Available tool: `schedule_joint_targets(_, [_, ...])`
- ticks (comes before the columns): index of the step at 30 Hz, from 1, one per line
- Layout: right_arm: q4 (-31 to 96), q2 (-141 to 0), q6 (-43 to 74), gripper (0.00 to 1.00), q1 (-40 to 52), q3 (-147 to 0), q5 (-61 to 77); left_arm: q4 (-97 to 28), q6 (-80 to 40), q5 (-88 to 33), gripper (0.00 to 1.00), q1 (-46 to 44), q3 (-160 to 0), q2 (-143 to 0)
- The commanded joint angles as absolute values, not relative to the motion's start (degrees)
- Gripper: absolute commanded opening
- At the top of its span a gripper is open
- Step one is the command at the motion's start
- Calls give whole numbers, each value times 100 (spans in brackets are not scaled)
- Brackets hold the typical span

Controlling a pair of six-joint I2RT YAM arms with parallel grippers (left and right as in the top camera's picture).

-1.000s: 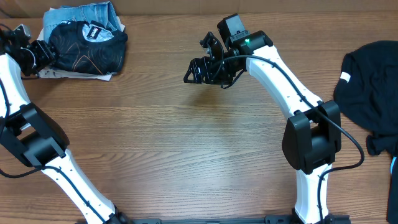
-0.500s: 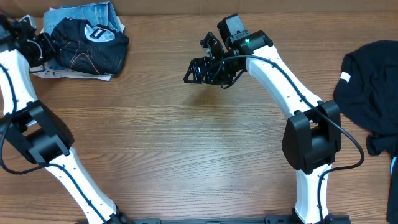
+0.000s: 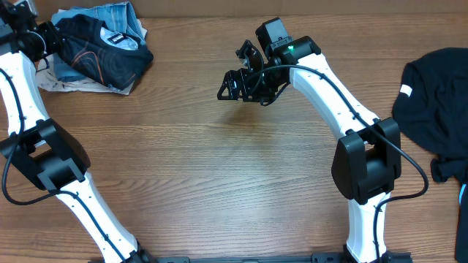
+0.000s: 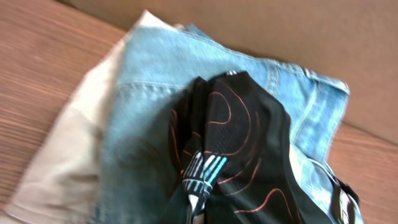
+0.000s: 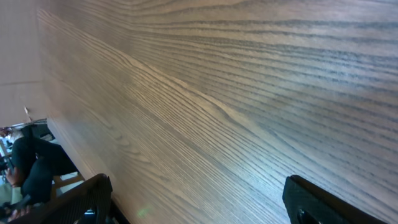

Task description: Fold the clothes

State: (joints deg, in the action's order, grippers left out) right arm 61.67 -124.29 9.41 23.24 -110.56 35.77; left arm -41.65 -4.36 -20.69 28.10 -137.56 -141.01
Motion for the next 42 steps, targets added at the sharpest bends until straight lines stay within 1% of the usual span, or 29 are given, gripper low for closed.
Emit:
schedule_joint_targets(1, [6200,-12335,961,92,2307,-11150,3610,-3948,-495,-1592,4,2810,-13887,-14011])
schedule_joint_targets(9, [6296,-12335,961,91,2307,-11148,3610,-3649,-604,-1127,4,2858,-13887,-14352])
schedule_joint_targets(12, [6322,-12335,961,91,2307,-11150,3610,-3553,-611,-558,4,2858,-13887,-14514])
schedule_joint_targets(19, [6361,-12335,963,91,2307,-11150,3610,-3564,-631,-86,4,2858,-13887,-14870])
schedule_joint_targets(20, [6366,-12335,963,91,2307,-11148,3610,-3597,-631,-84,16,2858,-13887,-14899])
schedule_joint_targets(21, [6379,-12335,963,91,2307,-11150,3610,-3627,-631,-84,44,2858,-13887,-14925])
schedule_joint_targets(22, [6388,-12335,961,91,2307,-11148,3610,-3677,-631,-82,60,2858,-13887,-14925])
schedule_joint_targets(23, [6401,-12335,961,91,2307,-11148,3610,-3704,-631,-84,70,2858,-13887,-14925])
schedule_joint_targets(25, [6425,-12335,961,91,2307,-11148,3607,-3758,-694,-91,100,2858,-13915,-14866])
schedule_joint_targets(30, [6438,-12335,958,91,2305,-11150,3605,-4036,-696,-89,100,2845,-14171,-14569])
schedule_joint_targets(33, [6420,-12335,961,91,2305,-11150,3601,-4368,-930,-102,100,2845,-14475,-14322])
schedule_joint_targets(35, [6372,-12331,1037,87,2294,-11153,3452,-4657,-1090,-165,100,2842,-14700,-14127])
schedule_joint_targets(37, [6377,-12309,1223,84,2261,-11194,3201,-4875,-1168,-314,100,2834,-14846,-13898])
schedule_joint_targets(38, [6466,-12265,1278,86,2202,-11351,2976,-5006,-1181,-502,100,2818,-14908,-13635])
schedule_joint_targets(40, [6635,-12202,1356,95,2126,-11605,2797,-5100,-1184,-591,100,2805,-14910,-13321])
schedule_joint_targets(42, [6921,-12136,1354,100,2023,-11987,2679,-5236,-1188,-602,100,2792,-14910,-12975])
